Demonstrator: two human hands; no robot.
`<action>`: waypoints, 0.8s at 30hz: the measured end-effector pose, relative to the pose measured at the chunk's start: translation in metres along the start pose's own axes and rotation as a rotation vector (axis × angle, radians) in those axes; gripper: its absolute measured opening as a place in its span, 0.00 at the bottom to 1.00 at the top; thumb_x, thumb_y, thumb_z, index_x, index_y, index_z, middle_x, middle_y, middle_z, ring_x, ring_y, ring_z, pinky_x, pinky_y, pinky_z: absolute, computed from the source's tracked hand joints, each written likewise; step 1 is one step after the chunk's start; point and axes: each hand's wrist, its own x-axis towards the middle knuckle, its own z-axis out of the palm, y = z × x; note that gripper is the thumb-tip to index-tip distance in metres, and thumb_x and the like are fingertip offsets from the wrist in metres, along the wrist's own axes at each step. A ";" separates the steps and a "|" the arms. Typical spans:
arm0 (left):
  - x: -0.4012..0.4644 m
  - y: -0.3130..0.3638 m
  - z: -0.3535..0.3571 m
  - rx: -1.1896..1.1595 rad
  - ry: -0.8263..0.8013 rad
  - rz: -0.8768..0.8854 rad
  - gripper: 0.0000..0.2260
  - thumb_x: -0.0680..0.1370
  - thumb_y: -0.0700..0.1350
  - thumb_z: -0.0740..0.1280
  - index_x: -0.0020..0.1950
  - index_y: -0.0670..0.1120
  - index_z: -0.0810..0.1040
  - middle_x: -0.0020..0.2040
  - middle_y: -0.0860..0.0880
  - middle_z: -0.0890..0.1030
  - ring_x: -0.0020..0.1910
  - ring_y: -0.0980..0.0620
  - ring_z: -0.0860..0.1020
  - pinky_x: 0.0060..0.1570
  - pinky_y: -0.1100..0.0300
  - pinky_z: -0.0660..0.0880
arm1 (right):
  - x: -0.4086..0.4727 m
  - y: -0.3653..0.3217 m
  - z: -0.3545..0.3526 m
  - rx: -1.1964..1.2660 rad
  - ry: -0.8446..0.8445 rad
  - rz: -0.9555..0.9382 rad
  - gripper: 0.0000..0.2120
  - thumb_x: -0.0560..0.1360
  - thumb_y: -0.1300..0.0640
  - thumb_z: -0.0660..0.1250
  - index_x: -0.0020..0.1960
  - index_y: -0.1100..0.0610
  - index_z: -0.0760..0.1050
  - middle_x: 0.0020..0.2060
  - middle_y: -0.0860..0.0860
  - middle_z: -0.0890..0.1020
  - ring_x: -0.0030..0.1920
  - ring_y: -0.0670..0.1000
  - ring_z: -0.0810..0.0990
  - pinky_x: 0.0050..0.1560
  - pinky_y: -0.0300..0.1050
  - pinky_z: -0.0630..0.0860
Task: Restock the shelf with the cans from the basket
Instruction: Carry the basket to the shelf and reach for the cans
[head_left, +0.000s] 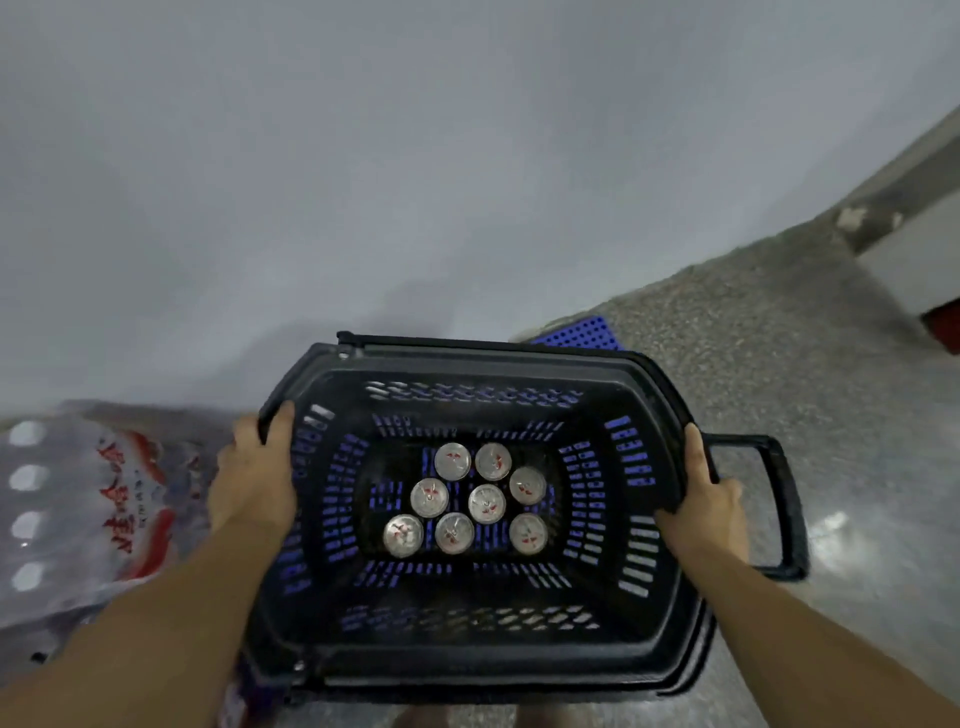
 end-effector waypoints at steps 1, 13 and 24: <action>-0.003 0.016 -0.006 0.000 0.005 0.046 0.31 0.73 0.33 0.61 0.73 0.51 0.57 0.66 0.40 0.60 0.53 0.34 0.69 0.47 0.39 0.72 | -0.010 0.017 -0.009 0.030 0.023 0.030 0.46 0.70 0.58 0.69 0.74 0.37 0.42 0.52 0.63 0.68 0.41 0.63 0.76 0.47 0.52 0.75; -0.103 0.224 -0.017 0.132 -0.053 0.619 0.32 0.72 0.35 0.62 0.73 0.51 0.56 0.68 0.40 0.61 0.51 0.36 0.71 0.47 0.43 0.73 | -0.160 0.242 -0.070 0.272 0.215 0.534 0.45 0.71 0.57 0.68 0.73 0.36 0.42 0.47 0.58 0.66 0.32 0.57 0.68 0.38 0.48 0.71; -0.341 0.410 0.066 0.339 -0.130 1.084 0.32 0.73 0.36 0.64 0.73 0.51 0.56 0.71 0.42 0.56 0.56 0.36 0.68 0.47 0.43 0.72 | -0.355 0.477 -0.066 0.498 0.320 1.012 0.42 0.73 0.54 0.67 0.72 0.34 0.41 0.56 0.62 0.67 0.40 0.60 0.72 0.47 0.52 0.72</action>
